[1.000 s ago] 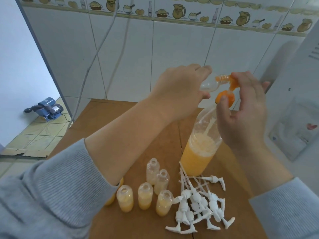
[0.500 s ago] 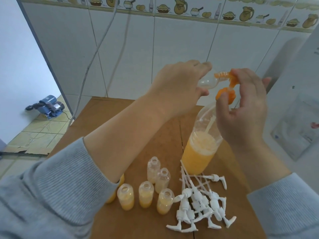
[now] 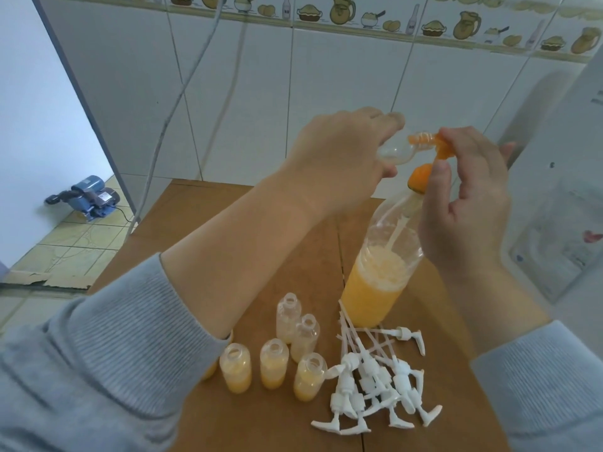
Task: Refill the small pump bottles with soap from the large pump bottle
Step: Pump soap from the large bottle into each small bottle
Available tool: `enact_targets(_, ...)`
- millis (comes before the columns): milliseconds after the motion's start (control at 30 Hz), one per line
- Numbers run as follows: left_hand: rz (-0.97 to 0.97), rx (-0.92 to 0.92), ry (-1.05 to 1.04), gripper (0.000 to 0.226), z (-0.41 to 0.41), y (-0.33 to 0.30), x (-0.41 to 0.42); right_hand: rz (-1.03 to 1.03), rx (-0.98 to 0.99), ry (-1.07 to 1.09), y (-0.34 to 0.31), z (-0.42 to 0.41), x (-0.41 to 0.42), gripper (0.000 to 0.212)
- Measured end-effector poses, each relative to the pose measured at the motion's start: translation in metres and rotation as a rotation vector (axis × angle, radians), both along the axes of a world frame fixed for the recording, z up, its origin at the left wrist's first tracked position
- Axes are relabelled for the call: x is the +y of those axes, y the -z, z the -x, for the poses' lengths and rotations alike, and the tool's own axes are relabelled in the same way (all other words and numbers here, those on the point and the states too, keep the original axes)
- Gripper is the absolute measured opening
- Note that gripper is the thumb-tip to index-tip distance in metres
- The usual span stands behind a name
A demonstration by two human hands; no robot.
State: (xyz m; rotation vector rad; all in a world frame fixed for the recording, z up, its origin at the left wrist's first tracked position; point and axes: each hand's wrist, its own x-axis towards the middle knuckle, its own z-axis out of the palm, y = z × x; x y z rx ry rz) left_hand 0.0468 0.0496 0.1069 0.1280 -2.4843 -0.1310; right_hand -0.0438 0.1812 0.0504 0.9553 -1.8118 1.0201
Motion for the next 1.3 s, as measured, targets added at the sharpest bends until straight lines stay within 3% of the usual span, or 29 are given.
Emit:
enact_targets(300,-0.006,-0.011,-0.027,0.051,0.001,0.01,0.0,-0.066,-0.043,0.011,0.004,0.002,0.001,0.04)
enact_targets(567,-0.062,-0.017,-0.011,0.049,-0.001,0.007,0.001,0.034,-0.002,0.006,0.006,0.0,-0.005,0.037)
enact_targets(800,-0.088,-0.094,-0.038,0.05,0.0,0.009,0.003,-0.064,-0.029,0.0,0.009,0.004,0.0,0.041)
enact_targets(1067,-0.094,-0.047,-0.016,0.046,-0.003,0.006,0.007,0.021,0.019,-0.005,0.006,0.001,-0.003,0.037)
enact_targets(1300,-0.115,-0.087,-0.011,0.047,-0.004,0.01,0.003,-0.037,-0.05,-0.025,0.009,-0.002,-0.001,0.041)
